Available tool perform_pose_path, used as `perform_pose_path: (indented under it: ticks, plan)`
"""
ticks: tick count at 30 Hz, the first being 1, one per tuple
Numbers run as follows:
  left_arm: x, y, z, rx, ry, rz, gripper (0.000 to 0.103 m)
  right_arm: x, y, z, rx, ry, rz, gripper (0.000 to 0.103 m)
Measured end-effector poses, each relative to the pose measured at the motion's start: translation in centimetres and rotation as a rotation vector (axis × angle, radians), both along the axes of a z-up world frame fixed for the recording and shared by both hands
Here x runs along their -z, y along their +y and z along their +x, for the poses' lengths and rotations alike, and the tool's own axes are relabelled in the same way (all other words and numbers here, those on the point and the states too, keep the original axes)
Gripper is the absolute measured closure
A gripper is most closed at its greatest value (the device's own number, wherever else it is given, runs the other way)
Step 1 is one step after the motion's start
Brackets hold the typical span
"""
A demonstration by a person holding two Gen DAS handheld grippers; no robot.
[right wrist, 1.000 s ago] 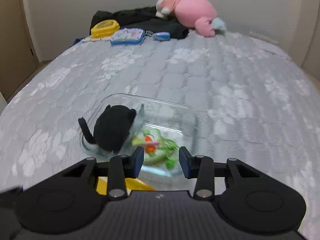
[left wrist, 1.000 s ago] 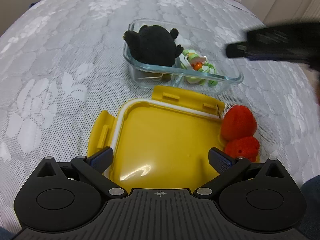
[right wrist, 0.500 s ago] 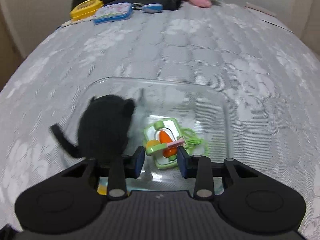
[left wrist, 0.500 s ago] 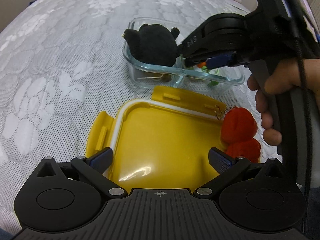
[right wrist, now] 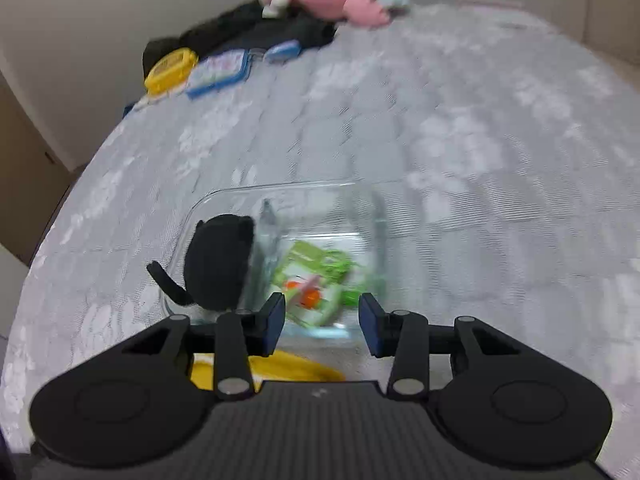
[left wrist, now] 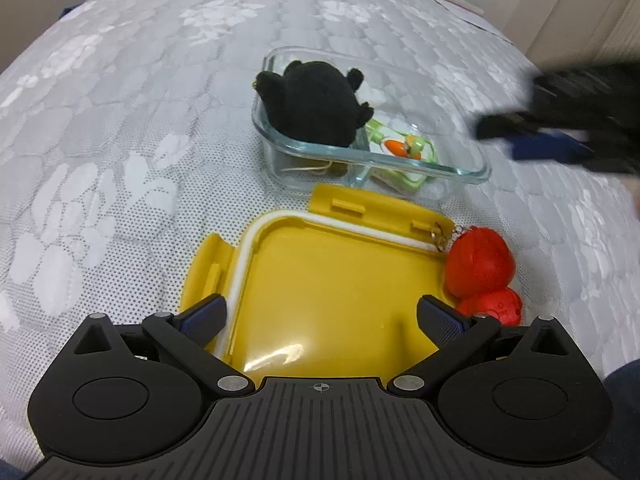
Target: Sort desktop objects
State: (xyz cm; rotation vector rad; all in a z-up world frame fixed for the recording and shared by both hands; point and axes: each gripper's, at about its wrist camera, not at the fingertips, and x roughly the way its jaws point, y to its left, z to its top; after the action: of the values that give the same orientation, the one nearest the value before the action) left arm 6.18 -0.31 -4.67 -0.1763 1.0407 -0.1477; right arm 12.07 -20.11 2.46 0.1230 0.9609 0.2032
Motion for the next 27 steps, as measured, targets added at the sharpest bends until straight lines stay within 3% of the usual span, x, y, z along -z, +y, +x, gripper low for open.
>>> perform_pose_path:
  ticks: [4, 9, 14, 27]
  plan:
    - [-0.1, 0.4, -0.1, -0.018, -0.008, -0.022, 0.0, -0.2, -1.7, -4.5, -0.008, -0.072, -0.078, 0.056]
    - [-0.8, -0.5, -1.0, 0.015, -0.045, 0.028, 0.0, 2.9, -1.0, -8.2, -0.028, -0.078, -0.16, 0.055]
    - [-1.3, -1.5, -1.8, 0.034, -0.091, 0.124, 0.0, 2.7, 0.5, -8.2, -0.09, -0.119, -0.162, 0.054]
    - [-0.7, 0.0, -1.3, -0.039, -0.048, 0.102, 0.0, 4.1, 0.8, -7.2, -0.059, -0.075, -0.082, 0.049]
